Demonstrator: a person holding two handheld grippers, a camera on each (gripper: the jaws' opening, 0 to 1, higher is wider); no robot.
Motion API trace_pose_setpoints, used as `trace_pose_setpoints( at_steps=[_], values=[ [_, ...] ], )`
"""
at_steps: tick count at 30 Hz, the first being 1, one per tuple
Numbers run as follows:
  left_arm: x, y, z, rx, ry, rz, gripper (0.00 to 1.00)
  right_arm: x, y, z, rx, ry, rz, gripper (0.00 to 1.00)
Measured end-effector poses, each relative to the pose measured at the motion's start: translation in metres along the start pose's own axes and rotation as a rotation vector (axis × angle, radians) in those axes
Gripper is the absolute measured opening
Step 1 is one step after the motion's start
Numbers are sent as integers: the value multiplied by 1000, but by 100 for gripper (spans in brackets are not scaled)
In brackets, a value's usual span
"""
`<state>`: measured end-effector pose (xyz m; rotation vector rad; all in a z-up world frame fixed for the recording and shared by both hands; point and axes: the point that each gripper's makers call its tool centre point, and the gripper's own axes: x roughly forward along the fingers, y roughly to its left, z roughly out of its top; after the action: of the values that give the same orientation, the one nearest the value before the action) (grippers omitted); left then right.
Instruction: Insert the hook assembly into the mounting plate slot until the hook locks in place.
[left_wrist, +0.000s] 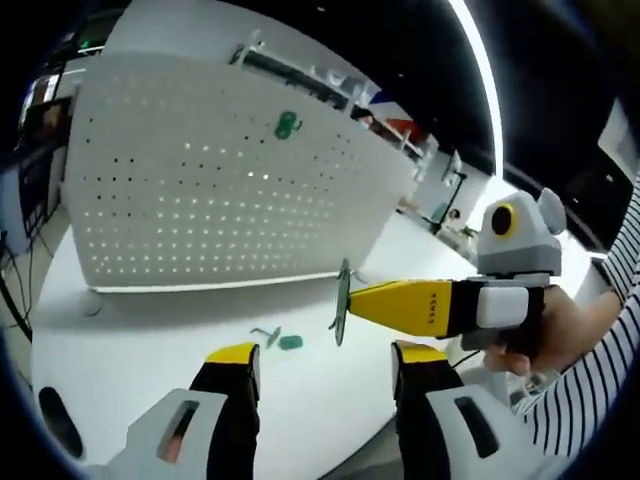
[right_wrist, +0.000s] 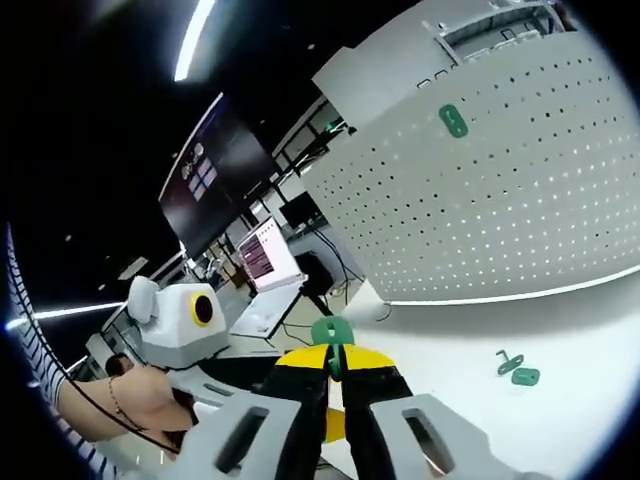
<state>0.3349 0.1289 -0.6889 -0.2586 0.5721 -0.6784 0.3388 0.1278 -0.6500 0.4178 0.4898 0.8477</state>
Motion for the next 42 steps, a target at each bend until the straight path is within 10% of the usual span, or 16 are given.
trace_pose_setpoints(
  at_steps=[15,42],
  values=[
    [-2,-19,10,-6,-77,-44,86,-9,-11,21,-116,-62,-57,1],
    [0,-14,29,-19,-134,-36,100,-16,-35,49,-233,-139,-162,1]
  ],
)
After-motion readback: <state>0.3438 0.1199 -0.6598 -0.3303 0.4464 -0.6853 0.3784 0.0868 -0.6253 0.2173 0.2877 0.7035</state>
